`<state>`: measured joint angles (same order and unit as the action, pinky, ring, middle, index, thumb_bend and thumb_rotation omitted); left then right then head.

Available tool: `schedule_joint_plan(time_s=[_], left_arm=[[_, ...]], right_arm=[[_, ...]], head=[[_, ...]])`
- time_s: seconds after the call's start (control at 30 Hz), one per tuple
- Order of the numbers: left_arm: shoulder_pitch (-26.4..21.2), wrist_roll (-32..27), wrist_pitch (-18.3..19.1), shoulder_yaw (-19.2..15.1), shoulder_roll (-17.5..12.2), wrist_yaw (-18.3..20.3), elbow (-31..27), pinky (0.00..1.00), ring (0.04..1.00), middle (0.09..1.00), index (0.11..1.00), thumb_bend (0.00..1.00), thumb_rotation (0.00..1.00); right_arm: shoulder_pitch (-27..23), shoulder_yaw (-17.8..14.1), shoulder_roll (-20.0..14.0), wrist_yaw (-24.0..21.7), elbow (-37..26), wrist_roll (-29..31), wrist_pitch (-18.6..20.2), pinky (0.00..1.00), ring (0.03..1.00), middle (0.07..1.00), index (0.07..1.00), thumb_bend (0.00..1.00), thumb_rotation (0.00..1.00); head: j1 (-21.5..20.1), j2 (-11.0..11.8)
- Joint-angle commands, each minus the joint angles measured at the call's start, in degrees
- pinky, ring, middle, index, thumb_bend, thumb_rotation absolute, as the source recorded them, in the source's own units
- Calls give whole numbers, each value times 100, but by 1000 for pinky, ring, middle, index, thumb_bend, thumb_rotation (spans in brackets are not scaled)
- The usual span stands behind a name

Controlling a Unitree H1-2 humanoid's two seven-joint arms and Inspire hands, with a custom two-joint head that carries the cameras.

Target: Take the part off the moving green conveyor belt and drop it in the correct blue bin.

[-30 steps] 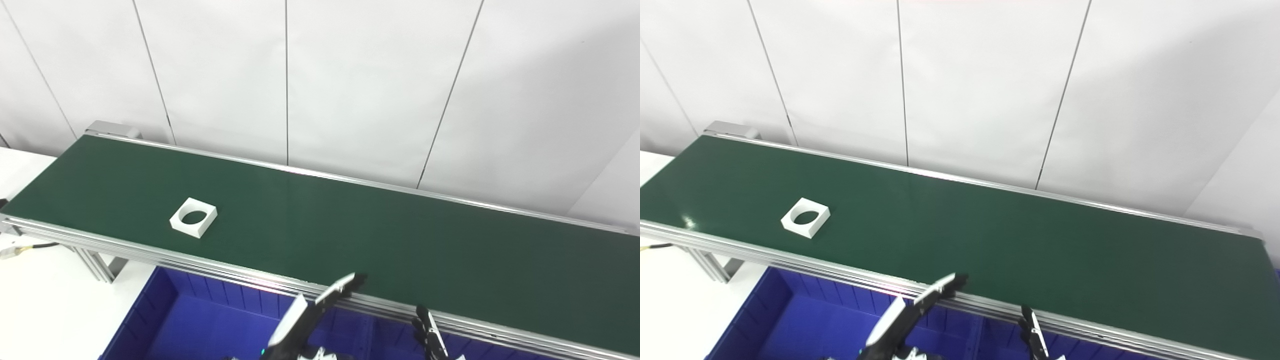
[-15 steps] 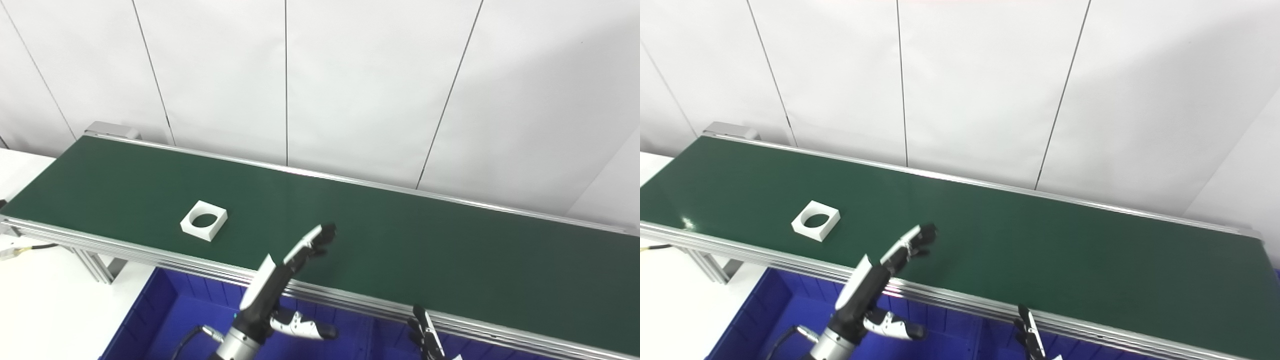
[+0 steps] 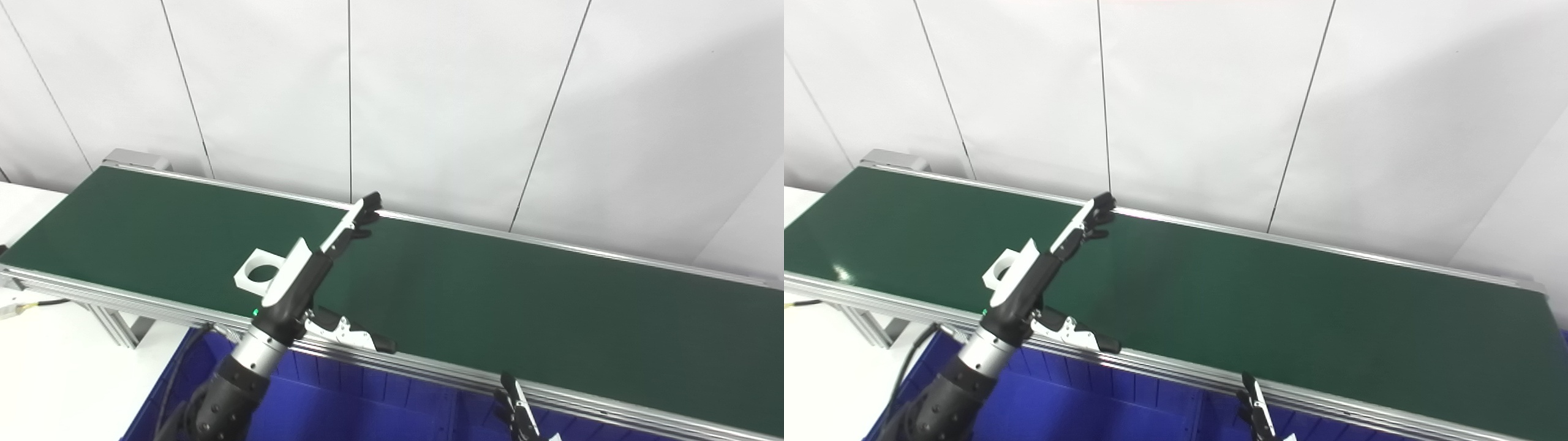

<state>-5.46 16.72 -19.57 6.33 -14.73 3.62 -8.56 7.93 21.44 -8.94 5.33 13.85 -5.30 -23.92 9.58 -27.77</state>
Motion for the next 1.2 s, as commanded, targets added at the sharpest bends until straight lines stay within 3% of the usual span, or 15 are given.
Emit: schedule_joint_plan(time_s=[0.0, 0.07, 0.13, 0.37, 0.43, 0.6, 0.7, 0.93, 1.17], left_arm=[[-353, 115, -114, -106, -236, 66, -7, 847, 933, 981, 1000, 997, 253], [-492, 132, -202, -135, -408, 133, 101, 816, 933, 975, 1000, 1000, 157], [-601, 322, -234, -157, -570, 169, 152, 800, 926, 971, 1000, 1000, 133], [-961, 704, -57, -183, -1180, 565, 232, 712, 877, 953, 996, 1000, 119], [-1034, 718, 2, -191, -1286, 674, 248, 690, 858, 944, 981, 1000, 57], [-1331, 922, 18, -143, -1620, 955, 434, 665, 829, 927, 968, 1000, 14], [-1529, 1141, -166, -90, -1755, 954, 682, 636, 797, 908, 954, 1000, 9], [-1976, 1295, -427, 183, -2070, 1214, 1236, 583, 756, 881, 933, 1000, 10], [-2372, 1547, -732, 638, -2307, 1247, 1867, 637, 767, 867, 935, 1000, 8]], right_arm=[[-73, 5, -7, -41, -84, 50, -301, 906, 956, 1000, 1000, 890, 984], [-83, 12, -16, -50, -74, 43, -301, 900, 952, 1000, 1000, 879, 981], [-84, 9, -16, -75, -76, 55, -301, 899, 952, 1000, 1000, 877, 980], [-89, 14, 0, -81, -68, 31, -301, 904, 952, 1000, 1000, 879, 973], [-91, 24, 2, -60, -71, 8, -301, 897, 948, 1000, 1000, 877, 979], [-93, 38, 6, -62, -66, 18, -301, 894, 948, 1000, 1000, 878, 983], [-95, 36, 14, -74, -56, 40, -301, 897, 948, 1000, 1000, 876, 977], [-95, 55, 6, -76, -60, 23, -301, 897, 951, 1000, 999, 877, 965], [-95, 62, 2, -110, -64, 55, -301, 889, 946, 1000, 996, 868, 951]], head=[[9, -4], [9, -4], [9, -4], [-1, -2], [-4, 1], [-6, -4], [-6, -2], [-1, 1], [-16, -1]])
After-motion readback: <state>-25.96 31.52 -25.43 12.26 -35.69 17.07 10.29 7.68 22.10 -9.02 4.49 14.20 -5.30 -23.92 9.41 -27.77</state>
